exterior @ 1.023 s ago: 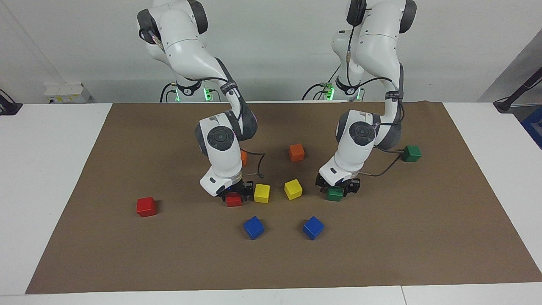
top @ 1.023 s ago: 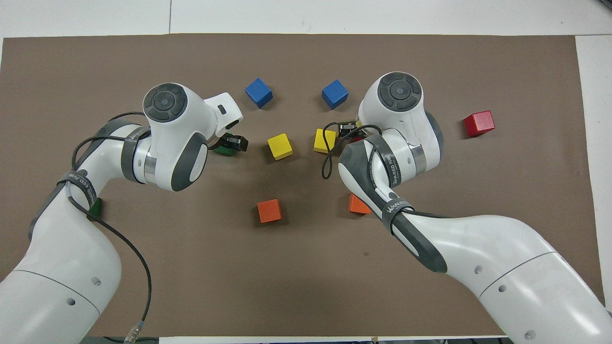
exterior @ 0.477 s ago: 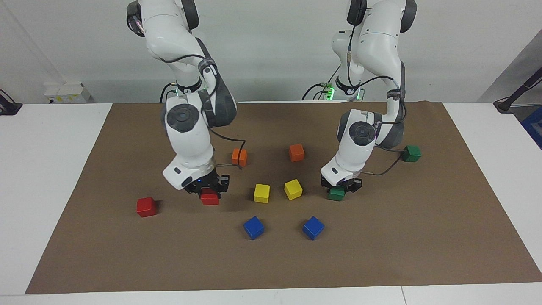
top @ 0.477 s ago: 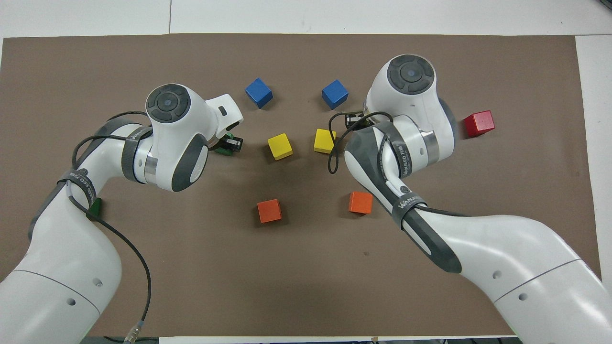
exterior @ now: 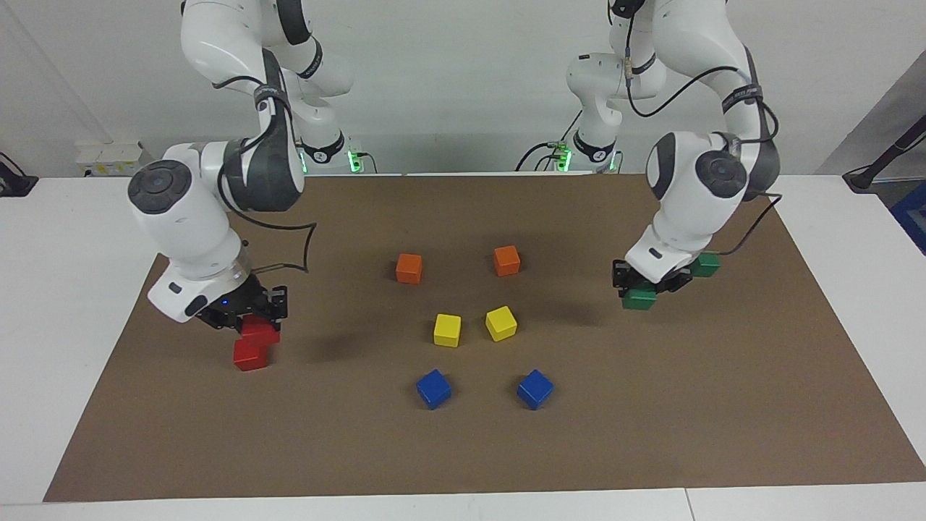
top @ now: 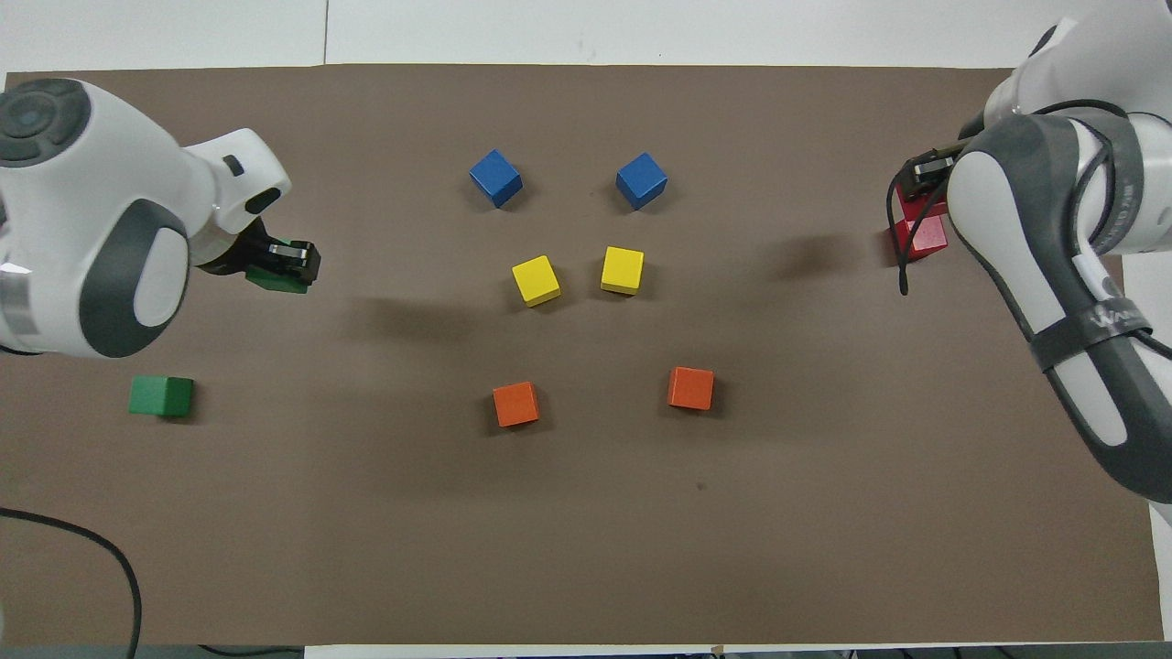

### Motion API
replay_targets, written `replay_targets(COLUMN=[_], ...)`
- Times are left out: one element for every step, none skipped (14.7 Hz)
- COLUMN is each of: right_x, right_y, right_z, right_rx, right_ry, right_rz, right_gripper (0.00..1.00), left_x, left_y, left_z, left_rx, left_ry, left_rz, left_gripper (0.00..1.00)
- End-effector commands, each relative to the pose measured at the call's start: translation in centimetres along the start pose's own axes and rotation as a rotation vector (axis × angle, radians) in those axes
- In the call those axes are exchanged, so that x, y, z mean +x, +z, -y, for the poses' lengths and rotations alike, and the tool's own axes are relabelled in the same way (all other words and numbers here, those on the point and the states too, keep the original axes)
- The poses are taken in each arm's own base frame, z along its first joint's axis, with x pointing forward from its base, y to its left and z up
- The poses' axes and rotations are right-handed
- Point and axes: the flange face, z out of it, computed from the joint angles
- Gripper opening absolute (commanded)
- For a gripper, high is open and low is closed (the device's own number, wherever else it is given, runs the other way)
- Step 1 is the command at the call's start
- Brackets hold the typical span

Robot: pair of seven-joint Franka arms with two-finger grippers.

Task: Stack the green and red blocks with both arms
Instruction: 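Carry the green cube to the first green while the right gripper carries red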

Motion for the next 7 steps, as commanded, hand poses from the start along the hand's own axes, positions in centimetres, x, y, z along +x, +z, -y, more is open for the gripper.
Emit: replay_targets(right_x=[-1.8, -2.1, -2.4, -2.3, -2.3, -2.3, -2.5], right_y=[1.0, 1.9, 2.5, 2.8, 3.2, 3.7, 4.6], right_z=[-2.2, -3.0, -3.7, -3.7, -3.8, -3.7, -3.6], right_rx=[0.013, 0.013, 0.012, 0.012, 0.013, 0.014, 0.014], right_ry=[-0.027, -0.024, -0.015, -0.013, -0.006, -0.002, 0.004], right_rz=[-0.014, -0.018, -0.022, -0.022, -0.018, -0.021, -0.023], right_gripper=[0.00, 0.00, 0.00, 0.00, 0.00, 0.00, 0.00], left_x=[-4.9, -6.4, -7.7, -8.6, -9.4, -10.4, -11.7], left_y=[-1.2, -0.9, -0.5, -0.2, 0.3, 1.2, 2.4], left_z=[5.3, 7.5, 9.7, 12.0, 13.7, 14.8, 15.5], left_rx=[-0.021, -0.025, -0.026, -0.028, -0.029, -0.039, -0.041], left_ry=[0.044, 0.051, 0.065, 0.087, 0.103, 0.096, 0.085], left_rz=[0.015, 0.014, 0.011, 0.002, -0.009, -0.031, -0.054], left_gripper=[0.00, 0.00, 0.00, 0.00, 0.00, 0.00, 0.00])
